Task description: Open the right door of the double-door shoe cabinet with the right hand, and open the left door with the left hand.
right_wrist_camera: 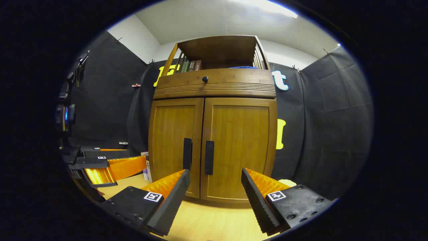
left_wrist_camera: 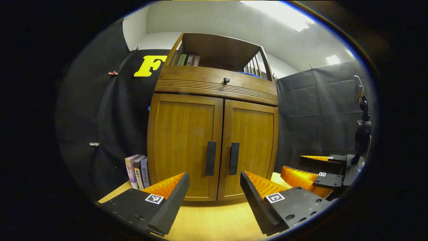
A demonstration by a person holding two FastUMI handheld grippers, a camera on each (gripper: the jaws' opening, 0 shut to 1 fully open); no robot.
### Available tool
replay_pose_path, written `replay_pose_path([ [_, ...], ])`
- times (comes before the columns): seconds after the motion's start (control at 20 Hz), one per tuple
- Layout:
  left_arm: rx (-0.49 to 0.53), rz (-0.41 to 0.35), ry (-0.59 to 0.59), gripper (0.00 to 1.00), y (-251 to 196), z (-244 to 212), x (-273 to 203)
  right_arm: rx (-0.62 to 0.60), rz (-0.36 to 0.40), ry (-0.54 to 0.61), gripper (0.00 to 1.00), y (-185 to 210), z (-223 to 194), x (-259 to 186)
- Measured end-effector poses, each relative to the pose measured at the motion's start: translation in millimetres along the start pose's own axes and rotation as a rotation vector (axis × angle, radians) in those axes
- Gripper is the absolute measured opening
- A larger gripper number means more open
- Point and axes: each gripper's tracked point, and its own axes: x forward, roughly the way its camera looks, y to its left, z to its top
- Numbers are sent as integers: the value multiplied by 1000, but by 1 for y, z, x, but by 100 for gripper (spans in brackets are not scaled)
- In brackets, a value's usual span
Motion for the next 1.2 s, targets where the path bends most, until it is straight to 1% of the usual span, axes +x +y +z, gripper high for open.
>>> replay_pose_path([
  [0.1, 7, 1, -4, 95, 0, 2, -1, -2, 5, -4, 99, 2, 0, -3],
  [0.15, 10, 0, -6, 95, 0, 3, -3, -2, 6, -7, 97, 4, 0, -3],
  [0.2, 11, -2, -6, 95, -1, 4, -3, -1, 9, -10, 99, 5, 1, -4],
  [0.25, 12, -4, -4, 94, -3, 4, -4, 0, 12, -12, 97, 6, 2, -4],
  [0.45, 13, -10, 9, 94, -2, 1, -6, 0, 16, -11, 97, 7, 1, -7],
  [0.5, 16, -9, 11, 94, -2, 1, -6, 0, 17, -7, 99, 7, 0, -7],
  [0.6, 20, -9, 14, 94, -3, 1, -6, 3, 20, 0, 97, 6, -2, -8],
  [0.7, 17, -12, 13, 96, -4, 0, -7, 7, 22, 4, 97, 6, -2, -9],
  [0.85, 10, -19, 15, 94, -5, -2, -6, 3, 18, 9, 97, 3, -2, -9],
  [0.9, 9, -19, 15, 94, -6, -3, -6, 1, 19, 10, 99, 2, -2, -9],
  [0.95, 7, -19, 14, 94, -6, -3, -6, 0, 19, 12, 97, 3, -3, -9],
  [1.2, 4, -14, 9, 95, -6, -3, -5, 2, 20, 13, 97, 2, -3, -8],
])
